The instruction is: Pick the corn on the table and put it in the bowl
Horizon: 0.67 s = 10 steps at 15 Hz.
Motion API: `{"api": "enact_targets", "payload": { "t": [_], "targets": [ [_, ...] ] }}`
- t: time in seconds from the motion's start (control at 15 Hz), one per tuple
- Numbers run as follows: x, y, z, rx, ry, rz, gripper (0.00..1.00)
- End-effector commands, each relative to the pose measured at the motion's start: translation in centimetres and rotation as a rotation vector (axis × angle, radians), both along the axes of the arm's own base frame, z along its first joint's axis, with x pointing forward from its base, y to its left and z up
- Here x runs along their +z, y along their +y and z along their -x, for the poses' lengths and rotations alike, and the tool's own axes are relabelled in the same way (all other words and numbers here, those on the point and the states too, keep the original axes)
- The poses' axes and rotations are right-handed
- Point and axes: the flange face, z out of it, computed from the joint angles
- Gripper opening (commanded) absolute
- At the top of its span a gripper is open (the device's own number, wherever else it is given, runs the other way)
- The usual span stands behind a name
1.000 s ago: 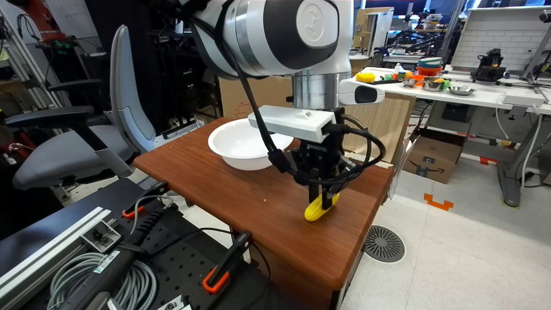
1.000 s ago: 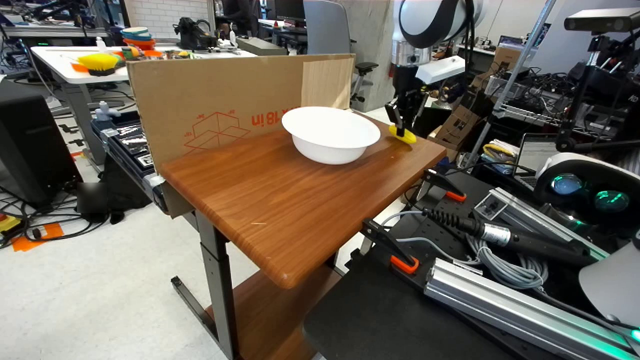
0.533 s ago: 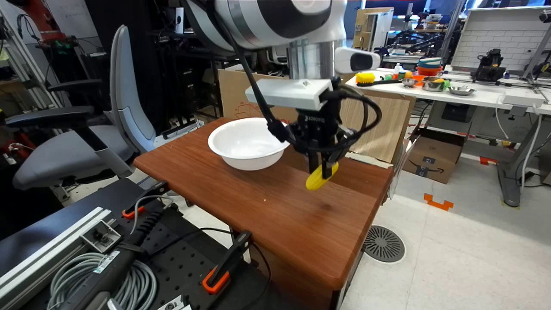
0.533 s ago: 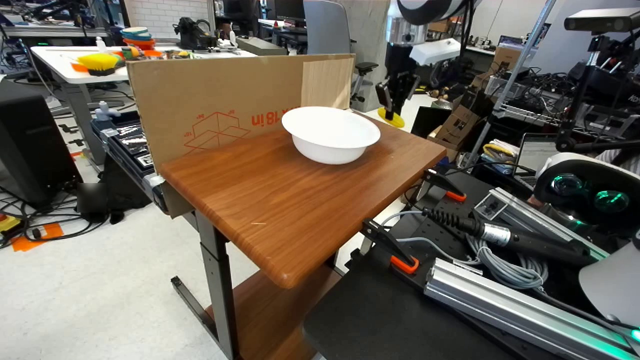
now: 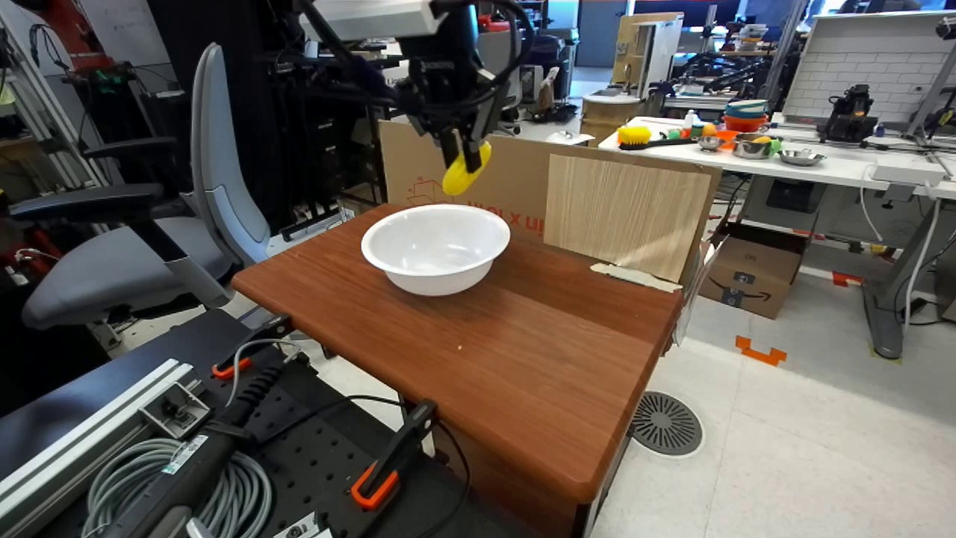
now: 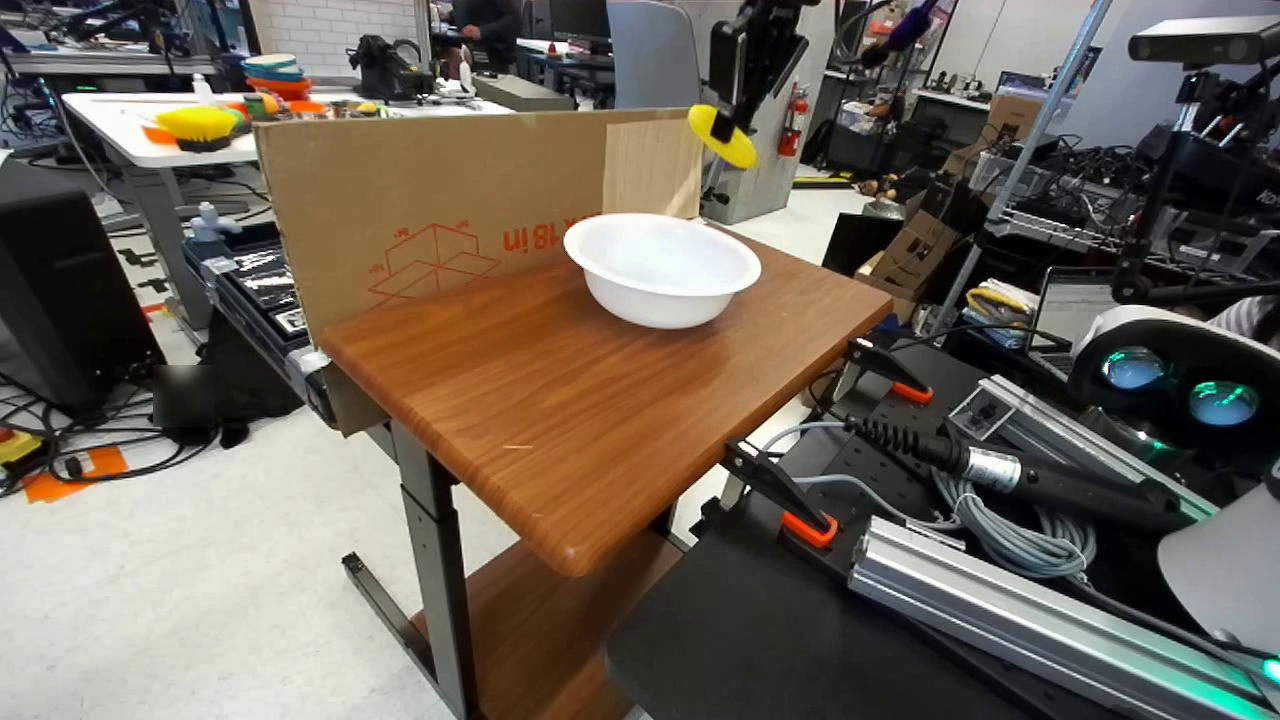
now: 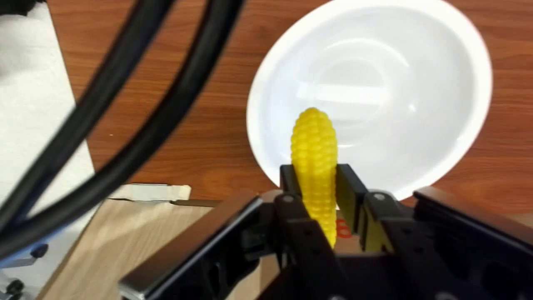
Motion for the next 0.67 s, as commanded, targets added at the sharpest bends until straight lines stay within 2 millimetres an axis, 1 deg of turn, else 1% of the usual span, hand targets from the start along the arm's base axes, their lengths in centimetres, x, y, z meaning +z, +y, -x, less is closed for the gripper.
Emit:
{"api": "enact_targets", "payload": {
  "t": [0.0, 0.07, 0.13, 0.33, 0.6],
  "targets": [
    [-0.1, 3.1, 2.2, 0.065, -0.005, -0.038, 0.07],
    [-0.5, 3.6, 2.4, 0.071, 0.003, -0.041, 0.07],
    [-1.1, 3.7, 2.4, 0.069, 0.019, -0.041, 0.07],
    [-2.2, 3.2, 2.0, 0.056, 0.044, -0.036, 0.07],
    [-4.3, 2.4, 0.1, 0.005, 0.067, -0.020, 0.07]
  ]
}}
